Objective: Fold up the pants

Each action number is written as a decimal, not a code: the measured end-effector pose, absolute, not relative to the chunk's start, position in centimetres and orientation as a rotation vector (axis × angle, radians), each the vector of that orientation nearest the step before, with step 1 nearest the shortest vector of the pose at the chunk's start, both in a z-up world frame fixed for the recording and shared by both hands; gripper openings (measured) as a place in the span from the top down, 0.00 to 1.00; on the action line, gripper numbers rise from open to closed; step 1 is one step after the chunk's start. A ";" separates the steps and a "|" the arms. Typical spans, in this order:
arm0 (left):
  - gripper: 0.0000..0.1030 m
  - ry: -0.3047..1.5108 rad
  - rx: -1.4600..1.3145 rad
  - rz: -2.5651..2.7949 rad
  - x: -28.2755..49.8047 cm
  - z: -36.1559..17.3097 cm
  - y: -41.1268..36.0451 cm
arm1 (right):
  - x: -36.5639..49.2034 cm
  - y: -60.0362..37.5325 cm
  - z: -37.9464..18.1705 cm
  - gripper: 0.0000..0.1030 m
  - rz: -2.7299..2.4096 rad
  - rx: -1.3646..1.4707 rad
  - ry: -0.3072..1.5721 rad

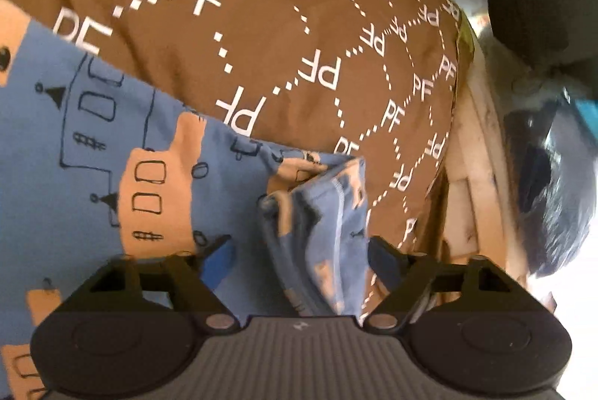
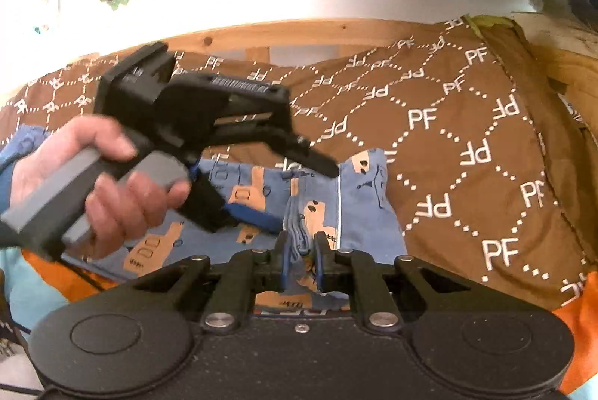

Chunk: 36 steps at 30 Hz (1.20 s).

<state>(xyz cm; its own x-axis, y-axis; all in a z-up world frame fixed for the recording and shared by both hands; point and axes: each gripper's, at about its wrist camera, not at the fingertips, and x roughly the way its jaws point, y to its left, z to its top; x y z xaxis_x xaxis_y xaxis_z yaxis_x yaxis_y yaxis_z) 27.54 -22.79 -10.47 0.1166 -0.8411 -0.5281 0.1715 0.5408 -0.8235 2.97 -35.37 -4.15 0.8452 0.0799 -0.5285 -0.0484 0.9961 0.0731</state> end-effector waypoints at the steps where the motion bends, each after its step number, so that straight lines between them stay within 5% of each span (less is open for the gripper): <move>1: 0.65 1.248 -0.681 -0.820 27.7 -10.6 -23.0 | 3.0 -35.2 -4.3 0.87 0.071 0.052 0.566; 3: 0.85 1.257 -0.660 -0.791 27.9 -10.8 -23.4 | 3.1 -34.8 -4.5 0.87 0.073 0.028 0.575; 6: 0.88 1.232 -0.651 -0.782 27.6 -10.5 -23.1 | 3.1 -34.3 -4.6 0.87 0.083 0.003 0.579; 19: 0.89 1.124 -0.466 -0.670 25.6 -6.6 -14.7 | 4.5 -27.9 -3.5 0.87 0.301 -0.016 0.601; 29: 0.89 1.047 -0.553 -0.630 24.4 -10.8 -6.3 | 6.7 -22.5 -6.0 0.87 0.428 -0.059 0.710; 36: 0.89 1.030 -0.452 -0.657 24.4 -10.1 -7.0 | 6.8 -21.8 -6.2 0.87 0.402 -0.086 0.714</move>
